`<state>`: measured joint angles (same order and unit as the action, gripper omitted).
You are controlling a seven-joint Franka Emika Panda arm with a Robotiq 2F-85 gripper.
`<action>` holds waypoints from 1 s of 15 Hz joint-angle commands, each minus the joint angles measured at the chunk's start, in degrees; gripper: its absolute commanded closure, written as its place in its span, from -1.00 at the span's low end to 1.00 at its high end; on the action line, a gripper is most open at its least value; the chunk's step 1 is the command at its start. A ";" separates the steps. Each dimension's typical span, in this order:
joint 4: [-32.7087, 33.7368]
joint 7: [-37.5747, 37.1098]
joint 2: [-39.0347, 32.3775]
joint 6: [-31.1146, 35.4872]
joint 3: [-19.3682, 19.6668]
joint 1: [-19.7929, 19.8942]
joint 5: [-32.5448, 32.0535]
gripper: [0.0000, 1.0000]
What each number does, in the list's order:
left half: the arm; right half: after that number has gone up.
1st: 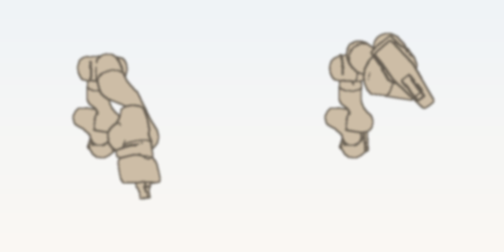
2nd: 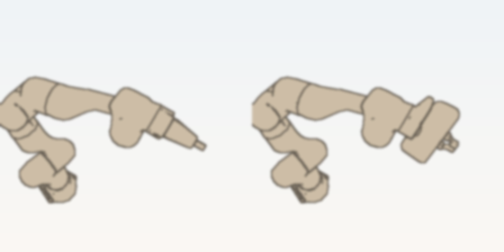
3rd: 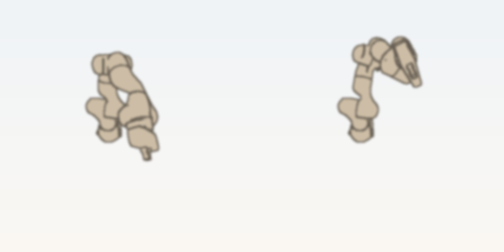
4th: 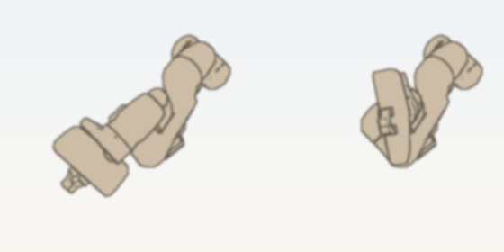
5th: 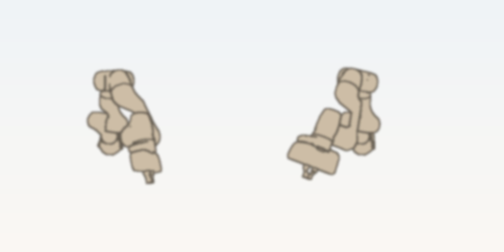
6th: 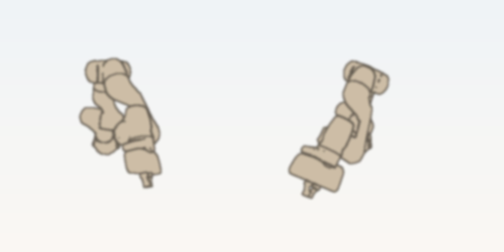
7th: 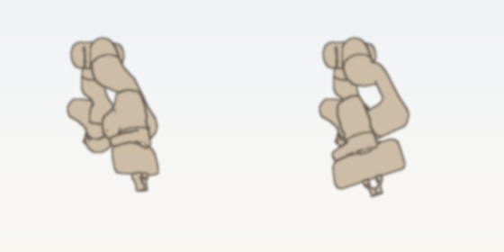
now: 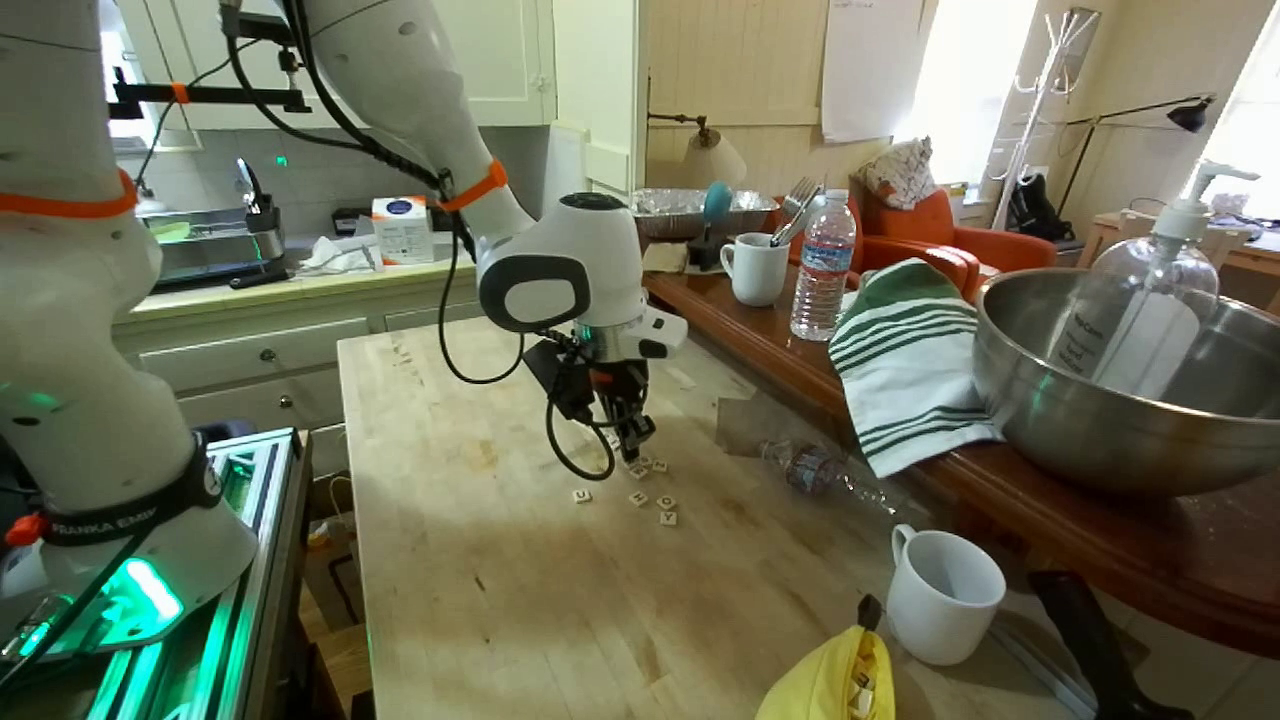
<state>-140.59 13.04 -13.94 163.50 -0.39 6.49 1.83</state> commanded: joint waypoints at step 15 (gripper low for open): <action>3.69 -3.18 -2.50 2.74 -0.15 1.21 1.02 1.00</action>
<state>-135.05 10.24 -18.21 166.10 0.92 7.63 1.82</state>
